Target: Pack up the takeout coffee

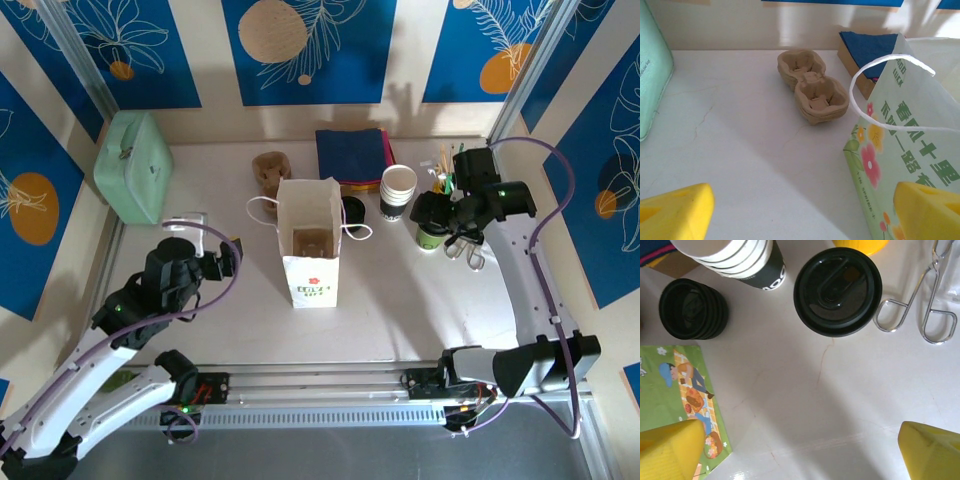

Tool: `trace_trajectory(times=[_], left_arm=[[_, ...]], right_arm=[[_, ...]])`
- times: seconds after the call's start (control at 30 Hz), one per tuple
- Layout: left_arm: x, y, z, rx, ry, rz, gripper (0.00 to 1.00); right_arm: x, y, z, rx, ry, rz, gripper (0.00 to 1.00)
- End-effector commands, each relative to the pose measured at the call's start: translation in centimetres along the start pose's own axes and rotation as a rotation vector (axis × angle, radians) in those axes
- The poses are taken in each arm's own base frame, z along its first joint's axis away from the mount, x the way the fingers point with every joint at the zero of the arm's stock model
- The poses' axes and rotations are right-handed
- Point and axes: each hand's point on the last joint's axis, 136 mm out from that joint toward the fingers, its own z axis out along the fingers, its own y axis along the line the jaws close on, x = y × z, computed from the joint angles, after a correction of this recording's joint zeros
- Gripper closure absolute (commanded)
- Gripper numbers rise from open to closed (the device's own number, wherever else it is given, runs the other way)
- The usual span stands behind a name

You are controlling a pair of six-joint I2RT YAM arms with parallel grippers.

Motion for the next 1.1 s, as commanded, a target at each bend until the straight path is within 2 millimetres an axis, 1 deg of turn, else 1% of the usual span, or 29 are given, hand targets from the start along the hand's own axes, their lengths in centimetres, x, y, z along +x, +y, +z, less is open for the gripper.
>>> trace_trajectory(times=[0.0,0.1,0.27,0.43,0.53,0.6,0.8,0.93,1.07], left_arm=[[-0.4,-0.8,0.2,0.036,-0.026,0.017,0.07],[-0.1,-0.9,0.5,0.036,-0.025,0.022,0.07],[0.3,-1.1,1.1,0.043,-0.024,0.018,0.07],[0.6,-0.9,1.7,0.019,-0.011,0.025,0.06],[0.7,-1.1,1.9,0.022,-0.013,0.024,0.06],[0.6,-1.0,2.0,0.019,-0.021,0.021,0.06],[0.2,-0.5,1.6,-0.004,-0.034,0.023,0.06],[0.4,-0.4,1.4,-0.003,-0.031,0.023,0.06],[0.6,-0.2,1.4,-0.007,-0.030,0.026,0.05]], right_arm=[[-0.2,-0.7,1.0,0.039,0.002,0.017,0.01],[-1.0,-0.7,1.7,0.045,-0.032,0.002,0.01],[-2.5,-1.3,3.0,0.101,-0.113,-0.026,0.01],[-3.6,-1.0,4.2,0.100,-0.147,-0.077,0.01],[-3.7,-0.9,5.3,0.118,-0.113,-0.113,0.01],[-3.4,-0.7,6.4,0.111,-0.072,-0.138,0.01],[-2.8,-0.4,8.8,0.098,0.037,-0.135,0.01],[-2.8,-0.6,9.6,0.103,0.076,-0.130,0.01],[-2.9,-0.8,9.7,0.093,0.084,-0.115,0.01]])
